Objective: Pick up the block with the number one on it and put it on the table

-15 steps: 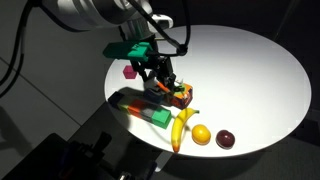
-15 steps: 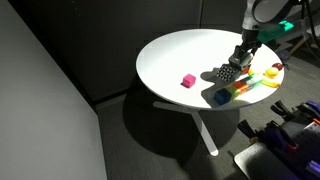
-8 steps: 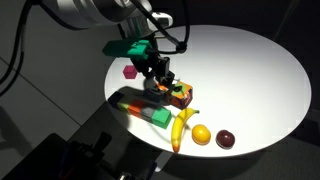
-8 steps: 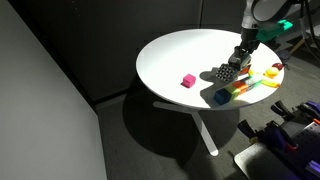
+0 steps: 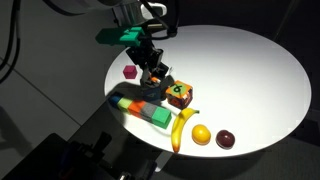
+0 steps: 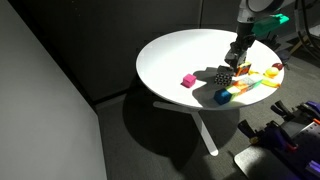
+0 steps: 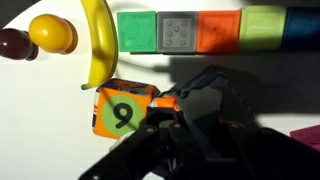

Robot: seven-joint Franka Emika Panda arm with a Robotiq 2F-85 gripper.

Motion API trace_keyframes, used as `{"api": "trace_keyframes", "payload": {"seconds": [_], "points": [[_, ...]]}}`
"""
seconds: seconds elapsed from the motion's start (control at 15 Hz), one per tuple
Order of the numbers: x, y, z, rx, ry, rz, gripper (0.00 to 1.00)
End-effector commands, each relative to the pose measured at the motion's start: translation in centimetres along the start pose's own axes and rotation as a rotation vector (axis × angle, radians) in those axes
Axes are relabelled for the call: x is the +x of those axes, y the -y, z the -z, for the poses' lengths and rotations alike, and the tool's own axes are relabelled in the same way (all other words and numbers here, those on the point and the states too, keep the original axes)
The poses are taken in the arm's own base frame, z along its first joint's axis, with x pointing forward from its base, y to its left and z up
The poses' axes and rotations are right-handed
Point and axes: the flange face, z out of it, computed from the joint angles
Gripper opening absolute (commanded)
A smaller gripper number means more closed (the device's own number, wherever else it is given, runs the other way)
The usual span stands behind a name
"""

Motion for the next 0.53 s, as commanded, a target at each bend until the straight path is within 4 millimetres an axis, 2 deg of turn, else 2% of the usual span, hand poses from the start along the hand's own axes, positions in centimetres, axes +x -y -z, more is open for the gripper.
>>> {"api": "trace_keyframes", "payload": {"seconds": [0.0,0.47], "points": [[1.2,0.5,1.8,0.013,-0.019,0.002,0.07],[4.8,0.4,1.4,0.051,-0.095,-0.039,0.06]]}}
